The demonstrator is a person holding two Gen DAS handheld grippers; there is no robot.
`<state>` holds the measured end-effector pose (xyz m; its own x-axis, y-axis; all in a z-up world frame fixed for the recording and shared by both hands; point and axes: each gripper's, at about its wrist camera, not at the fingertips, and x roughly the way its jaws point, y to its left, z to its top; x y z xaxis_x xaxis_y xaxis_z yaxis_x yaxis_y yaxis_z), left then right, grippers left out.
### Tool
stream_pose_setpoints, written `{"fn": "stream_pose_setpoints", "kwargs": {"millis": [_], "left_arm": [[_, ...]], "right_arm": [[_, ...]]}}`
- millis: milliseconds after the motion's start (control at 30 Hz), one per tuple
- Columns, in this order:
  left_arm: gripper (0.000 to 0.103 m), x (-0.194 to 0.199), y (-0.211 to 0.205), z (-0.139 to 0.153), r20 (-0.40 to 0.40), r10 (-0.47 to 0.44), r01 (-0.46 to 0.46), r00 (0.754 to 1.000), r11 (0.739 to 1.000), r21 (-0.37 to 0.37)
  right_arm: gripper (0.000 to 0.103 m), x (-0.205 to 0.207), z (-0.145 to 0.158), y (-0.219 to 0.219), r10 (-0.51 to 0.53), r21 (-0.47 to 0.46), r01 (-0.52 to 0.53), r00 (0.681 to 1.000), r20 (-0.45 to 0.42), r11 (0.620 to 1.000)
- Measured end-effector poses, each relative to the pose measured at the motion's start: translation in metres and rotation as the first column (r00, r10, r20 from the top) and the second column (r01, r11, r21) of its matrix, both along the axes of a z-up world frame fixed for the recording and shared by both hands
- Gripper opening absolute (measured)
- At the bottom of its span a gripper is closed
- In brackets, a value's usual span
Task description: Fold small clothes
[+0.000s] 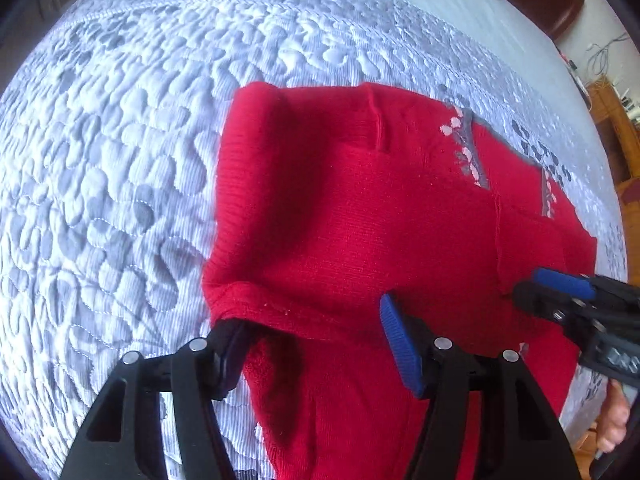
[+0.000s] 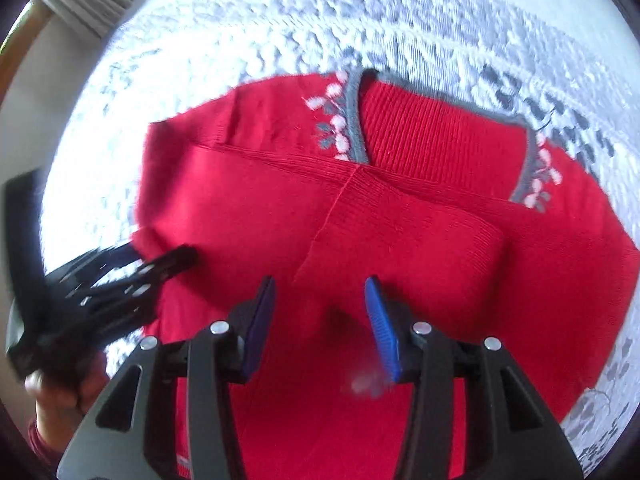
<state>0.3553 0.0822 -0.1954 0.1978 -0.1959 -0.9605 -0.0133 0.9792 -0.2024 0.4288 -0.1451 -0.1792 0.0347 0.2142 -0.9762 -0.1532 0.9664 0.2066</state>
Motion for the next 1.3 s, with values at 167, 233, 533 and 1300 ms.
{"fn": "stream_pose_setpoints", "kwargs": {"millis": [167, 233, 533, 1300], "left_arm": [[0.064, -0.010, -0.002, -0.006, 0.024, -0.013, 0.013, 1.000, 1.000, 0.013], [0.064, -0.010, -0.001, -0.006, 0.027, -0.010, 0.010, 1.000, 1.000, 0.012], [0.068, -0.011, -0.013, -0.009, 0.045, -0.013, 0.011, 0.999, 0.999, 0.043], [0.070, 0.011, -0.047, 0.024, 0.120, 0.024, -0.042, 0.993, 0.987, 0.157]], "right_arm": [[0.046, 0.004, -0.019, 0.009, 0.018, -0.064, -0.018, 1.000, 0.000, 0.998], [0.031, 0.002, -0.018, 0.007, 0.025, -0.095, -0.023, 0.999, 0.025, 0.995], [0.004, -0.028, 0.040, -0.092, -0.121, 0.109, 0.107, 0.985, 0.127, 0.988], [0.037, -0.055, -0.020, -0.240, -0.374, 0.216, 0.367, 0.927, -0.012, 0.905]]}}
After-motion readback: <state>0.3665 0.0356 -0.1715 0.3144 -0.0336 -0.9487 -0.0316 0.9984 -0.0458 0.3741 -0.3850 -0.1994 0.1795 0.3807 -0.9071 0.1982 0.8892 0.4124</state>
